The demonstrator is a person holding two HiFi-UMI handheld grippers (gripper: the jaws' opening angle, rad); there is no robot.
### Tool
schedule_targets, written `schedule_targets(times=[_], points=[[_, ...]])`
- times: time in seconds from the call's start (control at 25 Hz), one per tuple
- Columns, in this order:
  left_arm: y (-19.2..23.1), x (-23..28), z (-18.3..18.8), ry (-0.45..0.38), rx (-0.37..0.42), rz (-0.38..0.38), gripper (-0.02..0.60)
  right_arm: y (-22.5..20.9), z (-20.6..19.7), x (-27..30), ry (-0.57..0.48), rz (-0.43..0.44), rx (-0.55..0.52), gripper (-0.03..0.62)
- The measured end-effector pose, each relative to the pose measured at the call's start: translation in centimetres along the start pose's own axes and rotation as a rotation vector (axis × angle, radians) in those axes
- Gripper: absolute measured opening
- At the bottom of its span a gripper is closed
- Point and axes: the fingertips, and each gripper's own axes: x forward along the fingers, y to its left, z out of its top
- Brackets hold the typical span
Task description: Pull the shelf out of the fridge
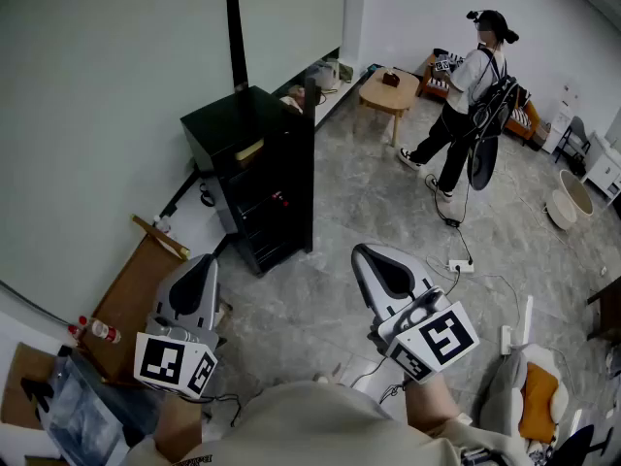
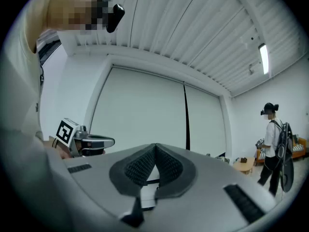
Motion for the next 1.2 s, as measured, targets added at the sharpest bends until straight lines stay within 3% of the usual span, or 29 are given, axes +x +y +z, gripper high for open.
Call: schedule_targets(times=[0.4, 0.72, 0.88, 1.2], points=[[0.4, 0.8, -0.3, -0.024, -0.011, 0.018, 0.011, -1.0, -1.1, 0.2, 0.005, -0.008, 0.044, -0.005], [-1.5, 2.5, -1.1, 0.004, -0.009, -0.003, 0.011, -3.2, -2.6, -1.0, 0.036, -0.018, 0.054, -0.005], [-2.7, 3.2, -2.0, 0.025, 0.01, 0.026, 0.011, -4.6, -3.4, -1.5, 0.032, -0.007, 0.08, -0.005], [-5.2, 3.7, -2.3, 0.044, -0.032, 0.027, 0.011, -6.3, -4.9, -2.5, 0.044, 0.012, 0.104, -0.005]])
